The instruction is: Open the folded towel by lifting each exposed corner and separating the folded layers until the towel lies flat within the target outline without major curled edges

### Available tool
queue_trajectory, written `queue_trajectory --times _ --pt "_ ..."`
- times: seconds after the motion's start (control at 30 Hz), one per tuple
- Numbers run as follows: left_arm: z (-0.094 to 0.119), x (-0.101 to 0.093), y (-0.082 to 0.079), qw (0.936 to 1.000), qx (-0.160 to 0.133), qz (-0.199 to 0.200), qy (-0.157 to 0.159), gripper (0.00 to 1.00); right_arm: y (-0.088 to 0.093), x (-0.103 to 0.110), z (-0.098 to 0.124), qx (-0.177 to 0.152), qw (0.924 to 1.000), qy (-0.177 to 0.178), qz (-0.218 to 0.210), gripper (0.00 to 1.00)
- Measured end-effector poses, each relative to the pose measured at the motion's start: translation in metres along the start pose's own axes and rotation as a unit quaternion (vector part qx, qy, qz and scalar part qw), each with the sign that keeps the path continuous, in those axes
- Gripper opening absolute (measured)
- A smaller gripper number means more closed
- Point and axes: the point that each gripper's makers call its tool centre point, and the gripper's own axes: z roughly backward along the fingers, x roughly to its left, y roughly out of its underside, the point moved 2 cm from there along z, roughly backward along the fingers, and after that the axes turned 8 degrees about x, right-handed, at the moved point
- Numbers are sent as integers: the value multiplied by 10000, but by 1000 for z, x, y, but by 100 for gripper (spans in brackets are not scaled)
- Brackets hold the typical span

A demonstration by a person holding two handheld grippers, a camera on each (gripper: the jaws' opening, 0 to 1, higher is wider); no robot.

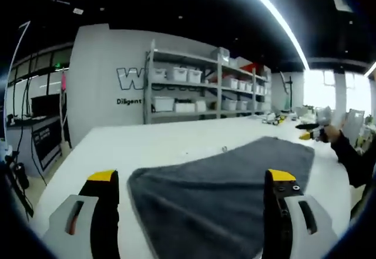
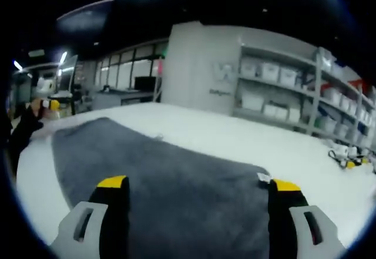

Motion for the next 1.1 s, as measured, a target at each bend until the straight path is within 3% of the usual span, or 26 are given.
queue_trajectory --times 0.13,0.27,0.37,0.47,0.53,0.67,0.9,1.1 --pt "2 -8 0 9999 -69 -26 101 100 -8 -1 16 -315 9993 179 -43 100" --pt "1 -15 1 9998 -48 -115 167 100 -9 -3 18 -343 9974 493 401 100" --pt "1 -16 0 9997 -76 -144 185 100 0 -3 15 -172 9986 400 310 100" --pt "0 -17 0 9996 -75 -106 245 100 -2 -5 18 -250 9984 404 317 100" --pt "2 -19 -2 9992 -148 109 368 100 -2 -4 21 -324 9989 349 32 100" --pt "18 -39 -11 9982 -270 21 530 100 -3 8 42 -425 9982 406 73 100" --pt "47 -55 -14 9989 -353 -83 294 100 5 38 81 -643 9974 308 24 100" --pt "74 -75 -11 9988 -395 -185 240 100 8 45 103 -653 9975 254 79 100"
